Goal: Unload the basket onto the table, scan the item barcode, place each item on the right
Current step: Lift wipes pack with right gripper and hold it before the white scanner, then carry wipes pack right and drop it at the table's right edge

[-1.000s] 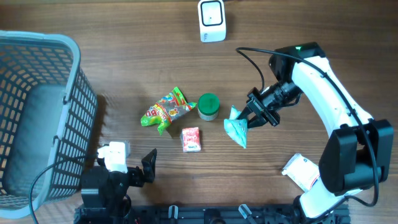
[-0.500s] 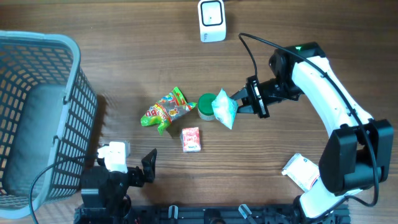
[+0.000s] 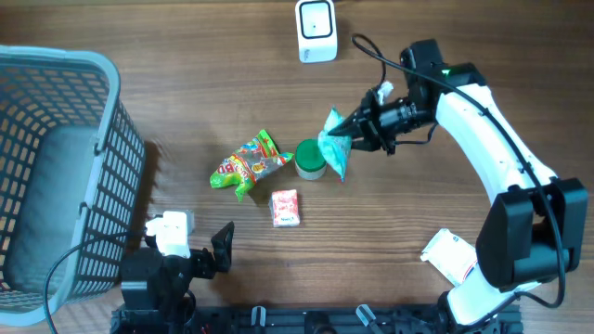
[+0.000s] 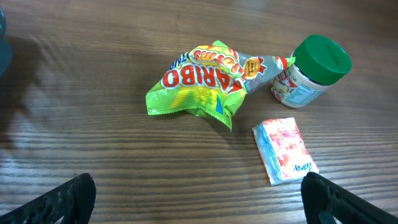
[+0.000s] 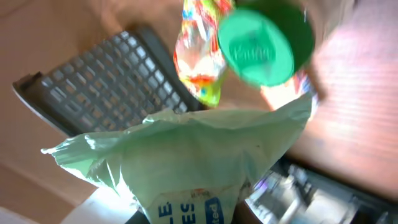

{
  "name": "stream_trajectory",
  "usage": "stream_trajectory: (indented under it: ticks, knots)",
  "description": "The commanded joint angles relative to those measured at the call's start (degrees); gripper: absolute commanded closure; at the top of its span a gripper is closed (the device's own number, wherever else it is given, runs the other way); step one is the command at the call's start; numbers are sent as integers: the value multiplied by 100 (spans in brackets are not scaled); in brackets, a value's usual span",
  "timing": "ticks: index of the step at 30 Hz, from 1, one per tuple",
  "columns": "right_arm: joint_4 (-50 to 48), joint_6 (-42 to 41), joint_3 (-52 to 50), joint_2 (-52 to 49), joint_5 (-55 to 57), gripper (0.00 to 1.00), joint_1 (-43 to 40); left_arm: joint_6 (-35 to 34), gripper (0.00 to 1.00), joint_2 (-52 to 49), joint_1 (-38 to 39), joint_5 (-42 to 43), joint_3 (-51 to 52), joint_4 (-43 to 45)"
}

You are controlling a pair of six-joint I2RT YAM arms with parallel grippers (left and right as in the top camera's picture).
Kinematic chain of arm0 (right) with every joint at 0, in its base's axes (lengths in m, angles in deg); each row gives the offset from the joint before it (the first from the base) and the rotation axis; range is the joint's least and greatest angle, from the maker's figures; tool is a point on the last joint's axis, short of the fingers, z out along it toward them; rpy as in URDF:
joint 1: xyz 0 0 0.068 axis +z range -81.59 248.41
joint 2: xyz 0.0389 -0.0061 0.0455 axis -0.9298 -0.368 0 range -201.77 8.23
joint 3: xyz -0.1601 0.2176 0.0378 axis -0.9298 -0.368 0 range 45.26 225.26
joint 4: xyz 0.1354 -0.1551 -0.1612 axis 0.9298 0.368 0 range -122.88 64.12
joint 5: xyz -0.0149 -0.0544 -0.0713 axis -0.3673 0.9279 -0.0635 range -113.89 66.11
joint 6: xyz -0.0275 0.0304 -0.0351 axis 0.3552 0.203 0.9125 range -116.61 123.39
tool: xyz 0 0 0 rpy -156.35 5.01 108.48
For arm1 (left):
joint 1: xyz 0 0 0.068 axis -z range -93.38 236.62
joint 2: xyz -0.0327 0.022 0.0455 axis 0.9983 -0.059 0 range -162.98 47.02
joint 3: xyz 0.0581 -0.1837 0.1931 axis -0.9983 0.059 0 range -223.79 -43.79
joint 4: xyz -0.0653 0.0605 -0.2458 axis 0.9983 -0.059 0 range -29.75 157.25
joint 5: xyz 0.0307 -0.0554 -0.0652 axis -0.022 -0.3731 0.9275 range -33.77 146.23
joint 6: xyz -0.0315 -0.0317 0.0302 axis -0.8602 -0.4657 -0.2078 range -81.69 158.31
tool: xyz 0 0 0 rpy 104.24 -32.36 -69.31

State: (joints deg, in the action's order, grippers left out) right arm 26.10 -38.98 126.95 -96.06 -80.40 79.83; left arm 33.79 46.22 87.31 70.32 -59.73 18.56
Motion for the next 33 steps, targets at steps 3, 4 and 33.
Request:
stream_trajectory:
  ticks: [3,4,33]
  knots:
    - [-1976,459,48,103,291,96,-4,109,0,42,-11,90,0,13]
    - [-2308,542,48,103,299,95,-2,109,0,42,-11,90,0,15]
    - [-6524,-1040,2675,-2944,6419,95,765,109,0,42,-11,90,0,15]
